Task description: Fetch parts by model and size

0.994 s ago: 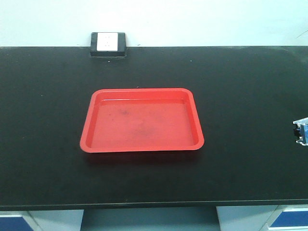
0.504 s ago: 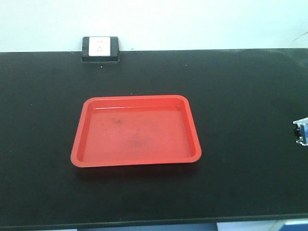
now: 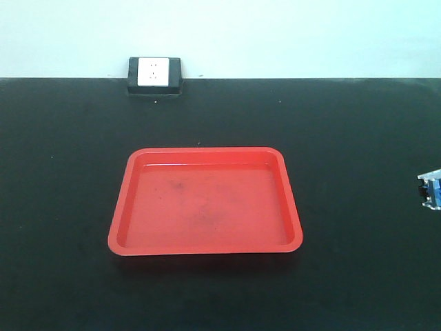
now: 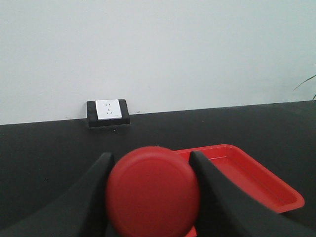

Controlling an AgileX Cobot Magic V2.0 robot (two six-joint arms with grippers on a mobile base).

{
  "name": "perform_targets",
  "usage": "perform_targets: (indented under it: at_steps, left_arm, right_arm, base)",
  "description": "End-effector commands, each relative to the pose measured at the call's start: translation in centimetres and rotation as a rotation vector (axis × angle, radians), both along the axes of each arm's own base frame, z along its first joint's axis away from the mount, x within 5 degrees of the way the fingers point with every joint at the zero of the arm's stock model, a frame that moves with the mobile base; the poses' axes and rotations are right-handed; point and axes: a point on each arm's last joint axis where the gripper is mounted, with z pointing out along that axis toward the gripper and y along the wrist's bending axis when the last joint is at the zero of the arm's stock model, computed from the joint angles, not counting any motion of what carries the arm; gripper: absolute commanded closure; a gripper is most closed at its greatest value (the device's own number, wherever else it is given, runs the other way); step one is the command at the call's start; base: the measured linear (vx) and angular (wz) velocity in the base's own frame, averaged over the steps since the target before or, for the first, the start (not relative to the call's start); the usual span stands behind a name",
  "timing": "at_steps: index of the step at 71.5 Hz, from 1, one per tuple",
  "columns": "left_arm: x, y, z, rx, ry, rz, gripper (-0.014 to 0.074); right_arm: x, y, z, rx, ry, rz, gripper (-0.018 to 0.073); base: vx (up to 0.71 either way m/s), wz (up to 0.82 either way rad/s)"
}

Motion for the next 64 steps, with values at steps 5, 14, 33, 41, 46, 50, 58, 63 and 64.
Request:
perform_targets:
  at_steps: [5,14,33,41,46,50,58,63,64]
  left_arm:
    - [0.16,-0.14,1.47,-0.027,-0.066,-0.012,0.0603]
    - [0.16,-0.14,1.47,-0.027,-0.066,-0.014,0.0603]
    - [0.16,-0.14,1.47,-0.027,-0.066,-0.014,0.0603]
    - [0.16,-0.14,1.47,-0.027,-0.066,-0.014,0.0603]
    - [0.16,-0.14,1.47,-0.027,-0.066,-0.014,0.0603]
    - [0.16,-0.14,1.47,-0.027,-0.066,-0.014,0.0603]
    - [0.16,-0.14,1.47,-0.027,-0.066,-0.014,0.0603]
    - [0.16,-0.14,1.47,-0.027,-0.066,-0.014,0.0603]
    - [0.16,-0.14,1.47,-0.027,-0.066,-0.014,0.0603]
  right_arm:
    - [0.35,0.16,1.5,0.012,-0.079,0.001,0.0561]
    - [0.35,0.16,1.5,0.012,-0.079,0.001,0.0561]
    - [0.35,0.16,1.5,0.012,-0.079,0.001,0.0561]
    - [0.35,0.16,1.5,0.012,-0.079,0.001,0.0561]
    - [0.35,0.16,1.5,0.012,-0.079,0.001,0.0561]
    - [0.35,0.16,1.5,0.012,-0.079,0.001,0.0561]
    - [0.35,0.16,1.5,0.012,-0.079,0.001,0.0561]
    - [0.35,0.16,1.5,0.012,-0.079,0.001,0.0561]
    - [0.35,0.16,1.5,0.012,-0.079,0.001,0.0561]
  base:
    - [-0.02,-0.01]
    - [-0.01,-0.01]
    - [0.0,0.0]
    - [0.0,0.0]
    - [0.0,0.0]
    - [0.0,0.0]
    - [0.0,0.0]
    - [0.0,0.0]
    - [0.0,0.0]
